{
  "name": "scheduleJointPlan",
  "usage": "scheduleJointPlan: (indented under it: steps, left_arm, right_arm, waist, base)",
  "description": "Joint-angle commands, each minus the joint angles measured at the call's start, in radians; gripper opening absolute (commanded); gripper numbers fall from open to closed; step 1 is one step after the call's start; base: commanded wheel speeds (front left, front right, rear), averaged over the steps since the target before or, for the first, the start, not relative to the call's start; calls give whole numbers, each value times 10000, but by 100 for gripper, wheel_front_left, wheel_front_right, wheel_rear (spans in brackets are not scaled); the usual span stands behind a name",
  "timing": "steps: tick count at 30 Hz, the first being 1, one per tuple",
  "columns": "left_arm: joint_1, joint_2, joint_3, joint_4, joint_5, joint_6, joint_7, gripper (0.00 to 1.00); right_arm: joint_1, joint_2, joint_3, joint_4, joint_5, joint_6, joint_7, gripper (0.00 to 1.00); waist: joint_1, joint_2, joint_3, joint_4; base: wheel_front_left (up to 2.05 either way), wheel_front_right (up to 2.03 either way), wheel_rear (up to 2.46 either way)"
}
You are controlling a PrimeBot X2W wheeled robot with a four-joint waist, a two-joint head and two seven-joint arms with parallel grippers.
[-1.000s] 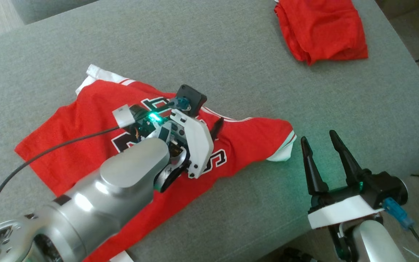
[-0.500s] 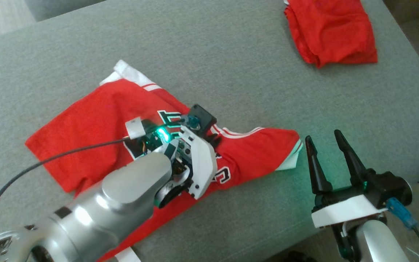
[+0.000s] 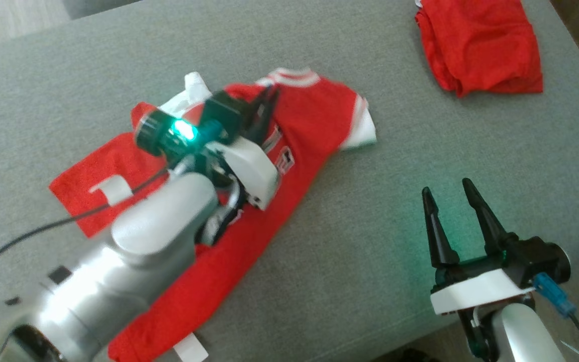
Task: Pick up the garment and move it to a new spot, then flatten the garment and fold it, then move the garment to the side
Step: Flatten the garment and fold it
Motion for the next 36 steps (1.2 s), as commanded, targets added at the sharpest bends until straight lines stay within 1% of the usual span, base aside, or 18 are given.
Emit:
scheduleJointPlan:
  steps: [1, 2, 6, 10, 12, 18, 19, 21, 22, 23, 25, 28, 32, 36]
  left_arm:
    - [-706, 245, 510, 49, 171, 100, -289, 0]
    - [-820, 283, 554, 255, 265, 129, -447, 0]
    - [-1066, 292, 603, 1397, 332, -85, -764, 0]
    - [-1270, 281, 712, 2686, 479, -124, -1439, 0]
    - [-1352, 255, 776, 3256, 546, -95, -1828, 0]
    - [-1513, 75, 1150, 4567, 649, 271, -2788, 0]
    - [-1508, 18, 1233, 4682, 648, 268, -2876, 5]
    - [-1419, -142, 1409, 4863, 581, 169, -2969, 66]
    - [-1369, -222, 1438, 4931, 585, 84, -2991, 100]
    - [-1325, -315, 1564, 4935, 532, 42, -3009, 100]
    - [-1247, -422, 2060, 4583, 485, 105, -3025, 100]
    - [-740, -337, 3180, 3124, 908, 449, -3030, 100]
    - [1096, -166, 4733, 767, 1650, 708, -3032, 100]
    - [3218, -76, 5759, -1170, 2587, 823, -3033, 100]
  right_arm:
    - [-208, -41, 271, -362, -82, -7, -111, 100]
    - [-219, -41, 320, -355, -102, -7, -111, 100]
    - [-279, -41, 492, -297, -116, -7, -111, 100]
    - [-356, -41, 634, -250, -69, -7, -111, 100]
    - [-358, -41, 639, -253, -49, -7, -111, 100]
    - [-323, -41, 529, -245, -70, -7, -111, 100]
    - [-332, -41, 530, -242, -85, -7, -111, 100]
    - [-364, -41, 517, -243, -132, -7, -111, 100]
    - [-376, -41, 494, -247, -156, -7, -111, 100]
    - [-385, -41, 451, -258, -188, -7, -111, 100]
    - [-392, -41, 341, -295, -271, -7, -111, 100]
    - [-386, -41, 120, -380, -418, -7, -111, 100]
    - [-359, -41, -257, -457, -632, -7, -111, 100]
    - [-396, -41, -752, -363, -958, -7, -79, 100]
  waist:
    - [0, 0, 89, -59]
    - [0, 0, 125, -113]
    - [0, 0, 242, -356]
    - [0, 0, 328, -651]
    - [0, 0, 366, -738]
    - [0, 0, 398, -712]
    - [0, 0, 387, -677]
    - [0, 0, 340, -558]
    - [0, 0, 306, -492]
    - [0, 0, 257, -403]
    - [0, 0, 153, -224]
    - [0, 0, -95, 112]
    - [0, 0, -555, 589]
    - [0, 0, -1013, 1118]
  base:
    - [0, 0, 0]
    - [0, 0, 0]
    - [0, 0, 0]
    - [0, 0, 0]
    - [0, 0, 0]
    - [0, 0, 0]
    - [0, 0, 0]
    - [0, 0, 0]
    - [0, 0, 0]
    - [0, 0, 0]
    - [0, 0, 0]
    - [0, 0, 0]
    - [0, 0, 0]
    - [0, 0, 0]
